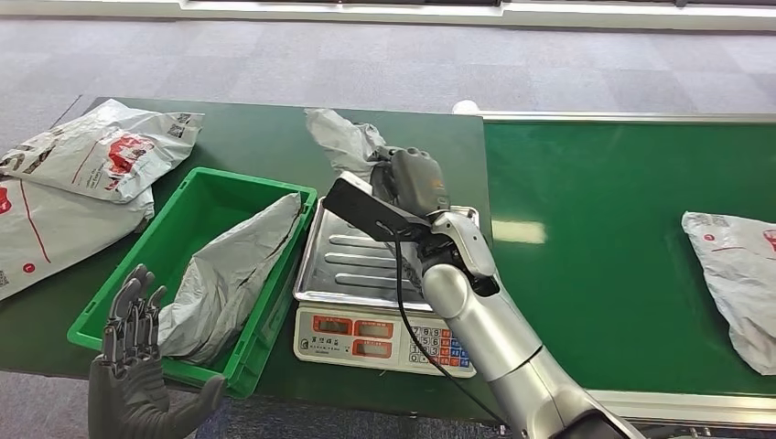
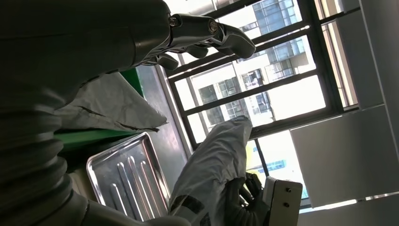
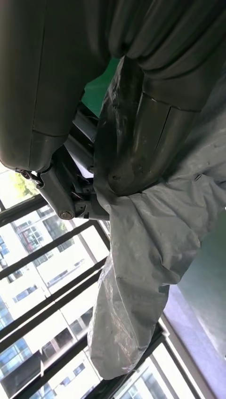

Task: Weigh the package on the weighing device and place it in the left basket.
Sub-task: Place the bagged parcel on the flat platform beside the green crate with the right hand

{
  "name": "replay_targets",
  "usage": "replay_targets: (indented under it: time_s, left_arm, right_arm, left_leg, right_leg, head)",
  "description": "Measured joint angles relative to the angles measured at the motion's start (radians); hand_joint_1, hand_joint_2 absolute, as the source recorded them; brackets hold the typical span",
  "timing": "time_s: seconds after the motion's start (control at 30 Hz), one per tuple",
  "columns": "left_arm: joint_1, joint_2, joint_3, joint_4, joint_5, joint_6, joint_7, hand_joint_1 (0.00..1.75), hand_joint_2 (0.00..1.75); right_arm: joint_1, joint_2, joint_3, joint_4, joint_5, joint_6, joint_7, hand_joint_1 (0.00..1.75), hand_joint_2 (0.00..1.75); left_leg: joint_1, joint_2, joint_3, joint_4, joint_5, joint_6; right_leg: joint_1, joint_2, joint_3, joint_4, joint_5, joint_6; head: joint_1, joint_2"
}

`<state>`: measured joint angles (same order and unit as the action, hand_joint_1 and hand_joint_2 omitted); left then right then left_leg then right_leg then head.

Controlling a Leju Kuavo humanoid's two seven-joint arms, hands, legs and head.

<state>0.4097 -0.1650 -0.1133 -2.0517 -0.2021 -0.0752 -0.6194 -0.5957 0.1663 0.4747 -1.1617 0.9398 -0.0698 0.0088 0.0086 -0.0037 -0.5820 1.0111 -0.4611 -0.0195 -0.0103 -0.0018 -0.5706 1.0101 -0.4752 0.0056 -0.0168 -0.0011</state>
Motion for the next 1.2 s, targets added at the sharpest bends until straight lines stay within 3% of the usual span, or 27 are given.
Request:
replay_targets:
  time_s: [0.13,0.27,0.57,1.0,1.07,1.17,1.2]
  left_arm:
    - [0.005,0.0,0.0,-0.008,-0.015,0.017,0.013,0.0,1.75]
    - [0.019,0.0,0.0,-0.028,-0.027,0.048,0.026,0.0,1.75]
    - [0.05,-0.008,0.0,-0.061,-0.041,0.087,0.036,0.0,1.75]
    - [0.077,-0.024,0.001,-0.084,-0.049,0.107,0.036,0.0,1.75]
    - [0.077,-0.024,0.001,-0.085,-0.053,0.109,0.034,0.0,1.75]
    - [0.076,-0.024,0.001,-0.085,-0.076,0.126,0.021,0.0,1.75]
    - [0.074,-0.024,0.001,-0.085,-0.084,0.133,0.017,0.0,1.75]
  right_arm:
    - [-0.018,0.03,0.003,0.057,0.048,0.045,0.055,0.0,1.75]
    - [-0.044,0.062,0.012,0.141,0.09,0.104,0.117,0.0,0.0]
    - [-0.093,0.114,0.034,0.289,0.123,0.149,0.155,0.0,0.0]
    - [-0.116,0.149,0.036,0.339,0.127,0.134,0.138,0.0,0.0]
    - [-0.117,0.15,0.036,0.341,0.113,0.115,0.117,0.0,0.0]
    - [-0.104,0.15,0.036,0.319,0.015,0.012,-0.024,0.0,0.0]
    - [-0.097,0.15,0.036,0.303,-0.021,-0.023,-0.076,0.0,0.44]
  left_leg:
    - [0.0,0.0,0.0,0.0,0.0,0.0]
    - [0.0,0.0,0.0,0.0,0.0,0.0]
    - [0.0,0.0,0.0,0.0,0.0,0.0]
    - [0.0,0.0,0.0,0.0,0.0,0.0]
    - [0.0,0.0,0.0,0.0,0.0,0.0]
    - [0.0,0.0,0.0,0.0,0.0,0.0]
    - [0.0,0.0,0.0,0.0,0.0,0.0]
  right_leg:
    - [0.0,0.0,0.0,0.0,0.0,0.0]
    - [0.0,0.0,0.0,0.0,0.0,0.0]
    - [0.0,0.0,0.0,0.0,0.0,0.0]
    - [0.0,0.0,0.0,0.0,0.0,0.0]
    - [0.0,0.0,0.0,0.0,0.0,0.0]
    - [0.0,0.0,-0.001,0.0,0.0,0.0]
    - [0.0,0.0,-0.001,0.0,0.0,0.0]
  head:
    - [0.0,0.0]
    - [0.0,0.0]
    - [0.0,0.0]
    - [0.0,0.0]
    - [0.0,0.0]
    - [0.0,0.0]
    - [0.0,0.0]
